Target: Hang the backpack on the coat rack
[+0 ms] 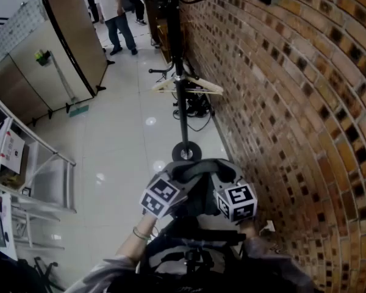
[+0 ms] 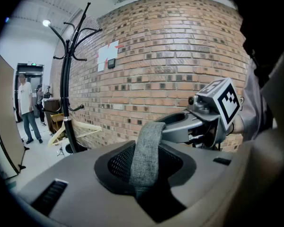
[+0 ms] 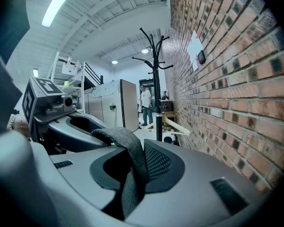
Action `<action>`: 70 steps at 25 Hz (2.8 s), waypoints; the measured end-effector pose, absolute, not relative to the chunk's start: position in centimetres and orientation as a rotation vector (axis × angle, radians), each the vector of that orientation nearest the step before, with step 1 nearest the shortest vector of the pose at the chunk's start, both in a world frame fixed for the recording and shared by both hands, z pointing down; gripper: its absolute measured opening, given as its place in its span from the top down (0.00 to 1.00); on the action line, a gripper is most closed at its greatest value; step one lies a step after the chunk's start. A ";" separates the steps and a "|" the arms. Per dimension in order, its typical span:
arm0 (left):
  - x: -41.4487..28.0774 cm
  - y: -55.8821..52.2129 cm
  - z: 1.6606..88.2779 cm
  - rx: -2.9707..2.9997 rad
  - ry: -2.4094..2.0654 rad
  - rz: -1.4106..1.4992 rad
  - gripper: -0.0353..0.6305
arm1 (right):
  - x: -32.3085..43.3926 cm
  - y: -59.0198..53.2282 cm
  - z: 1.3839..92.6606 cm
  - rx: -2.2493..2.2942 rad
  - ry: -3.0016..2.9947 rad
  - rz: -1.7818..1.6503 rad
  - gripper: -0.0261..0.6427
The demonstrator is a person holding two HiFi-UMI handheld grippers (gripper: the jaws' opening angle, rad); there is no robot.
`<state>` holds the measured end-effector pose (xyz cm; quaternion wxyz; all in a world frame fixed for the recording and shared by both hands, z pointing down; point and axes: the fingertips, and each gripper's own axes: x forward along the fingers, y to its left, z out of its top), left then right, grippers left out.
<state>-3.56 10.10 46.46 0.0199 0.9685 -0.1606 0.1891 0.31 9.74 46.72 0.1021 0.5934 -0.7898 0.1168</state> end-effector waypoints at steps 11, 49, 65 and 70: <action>-0.7 2.3 45.3 3.041 -0.473 0.553 0.76 | 2.9 2.1 45.6 1.792 -2.328 0.341 0.85; 5.6 -25.7 43.0 2.917 -0.859 0.549 0.76 | 8.9 -26.5 43.5 1.408 -2.479 0.236 0.85; 6.4 -27.7 43.6 2.860 -0.919 0.519 0.76 | 8.9 -29.8 44.4 1.163 -2.553 0.126 0.85; 6.5 -27.9 43.8 2.847 -0.950 0.482 0.76 | 8.7 -30.3 44.5 1.090 -2.585 0.093 0.85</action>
